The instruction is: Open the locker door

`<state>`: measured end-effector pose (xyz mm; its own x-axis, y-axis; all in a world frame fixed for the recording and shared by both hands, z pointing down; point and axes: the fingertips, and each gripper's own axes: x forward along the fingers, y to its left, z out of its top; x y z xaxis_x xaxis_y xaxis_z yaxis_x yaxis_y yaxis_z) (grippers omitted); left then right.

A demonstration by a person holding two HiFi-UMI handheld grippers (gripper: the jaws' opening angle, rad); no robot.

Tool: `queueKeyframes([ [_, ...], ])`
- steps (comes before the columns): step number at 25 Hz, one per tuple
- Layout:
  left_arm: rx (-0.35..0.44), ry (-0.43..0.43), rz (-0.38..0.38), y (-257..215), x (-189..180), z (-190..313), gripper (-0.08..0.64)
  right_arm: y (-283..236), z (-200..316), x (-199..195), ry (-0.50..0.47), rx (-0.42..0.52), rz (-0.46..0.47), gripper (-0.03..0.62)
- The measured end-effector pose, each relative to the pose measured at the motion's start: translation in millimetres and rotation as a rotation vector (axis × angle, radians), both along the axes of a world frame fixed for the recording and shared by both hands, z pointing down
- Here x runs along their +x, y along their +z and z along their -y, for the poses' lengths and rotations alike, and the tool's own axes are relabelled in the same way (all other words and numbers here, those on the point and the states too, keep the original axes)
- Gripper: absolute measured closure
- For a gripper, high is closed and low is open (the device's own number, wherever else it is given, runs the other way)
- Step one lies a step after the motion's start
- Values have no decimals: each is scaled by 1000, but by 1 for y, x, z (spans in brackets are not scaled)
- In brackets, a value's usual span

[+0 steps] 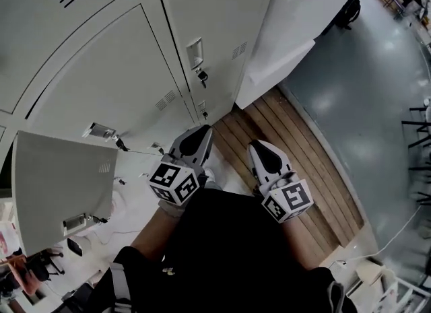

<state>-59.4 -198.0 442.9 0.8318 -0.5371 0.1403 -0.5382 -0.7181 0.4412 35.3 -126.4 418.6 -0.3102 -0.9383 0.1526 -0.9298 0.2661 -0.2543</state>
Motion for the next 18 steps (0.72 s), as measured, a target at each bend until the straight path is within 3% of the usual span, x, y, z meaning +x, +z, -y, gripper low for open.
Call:
queueKeyframes([
  [7,-144,4,-200,-4,11,63,518,8,23,7,108,-29,-13,541],
  [11,-177,-47,-236,-3,16,88,510,8,27,16,138,-36,-29,541],
  [18,-250,-163,-294,5,23,117,413,3,25,45,197,-44,-50,541],
])
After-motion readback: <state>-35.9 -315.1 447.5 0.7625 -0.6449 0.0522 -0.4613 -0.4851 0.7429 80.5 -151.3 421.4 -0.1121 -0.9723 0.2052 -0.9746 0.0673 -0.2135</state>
